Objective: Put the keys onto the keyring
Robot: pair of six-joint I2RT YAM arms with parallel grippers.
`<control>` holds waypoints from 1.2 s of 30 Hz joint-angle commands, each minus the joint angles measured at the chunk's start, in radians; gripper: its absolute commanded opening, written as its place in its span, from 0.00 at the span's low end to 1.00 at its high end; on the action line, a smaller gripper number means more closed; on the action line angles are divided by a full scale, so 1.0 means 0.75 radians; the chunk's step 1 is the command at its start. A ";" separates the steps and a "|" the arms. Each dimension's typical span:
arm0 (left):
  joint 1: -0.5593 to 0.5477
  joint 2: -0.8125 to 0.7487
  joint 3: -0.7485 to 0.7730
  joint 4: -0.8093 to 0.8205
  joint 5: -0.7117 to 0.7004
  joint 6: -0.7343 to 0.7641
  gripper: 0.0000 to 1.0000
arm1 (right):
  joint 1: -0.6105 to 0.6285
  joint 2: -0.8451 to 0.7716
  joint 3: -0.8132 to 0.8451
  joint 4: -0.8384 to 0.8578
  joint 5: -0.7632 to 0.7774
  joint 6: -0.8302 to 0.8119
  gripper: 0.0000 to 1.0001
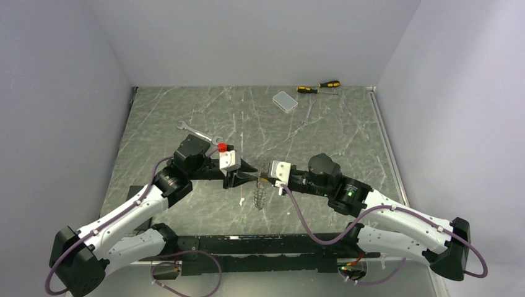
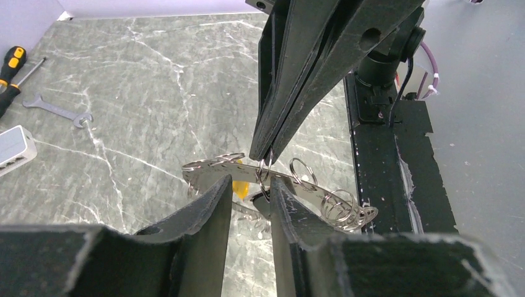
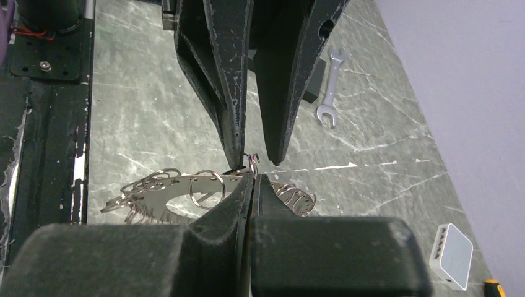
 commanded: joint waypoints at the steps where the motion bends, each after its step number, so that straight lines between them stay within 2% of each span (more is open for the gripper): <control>1: -0.003 0.016 0.011 0.037 0.050 -0.026 0.33 | 0.000 -0.017 0.021 0.135 -0.031 0.022 0.00; 11: -0.003 0.032 0.011 0.053 0.061 -0.041 0.18 | -0.001 -0.013 0.015 0.151 -0.039 0.023 0.00; 20: -0.002 0.026 0.006 0.075 0.064 -0.054 0.18 | 0.000 -0.009 0.008 0.160 -0.045 0.029 0.00; 25: -0.003 0.023 0.007 0.065 0.059 -0.044 0.00 | 0.000 -0.009 0.009 0.158 -0.045 0.028 0.00; 30: -0.003 0.002 -0.003 0.062 0.036 -0.026 0.00 | 0.000 -0.008 0.009 0.153 -0.040 0.025 0.00; 35: -0.003 -0.007 0.014 -0.030 0.007 0.059 0.00 | 0.000 0.003 0.021 0.071 -0.022 0.014 0.00; 36: -0.003 -0.005 0.016 -0.038 0.008 0.071 0.00 | 0.000 0.003 0.024 0.058 -0.021 0.012 0.05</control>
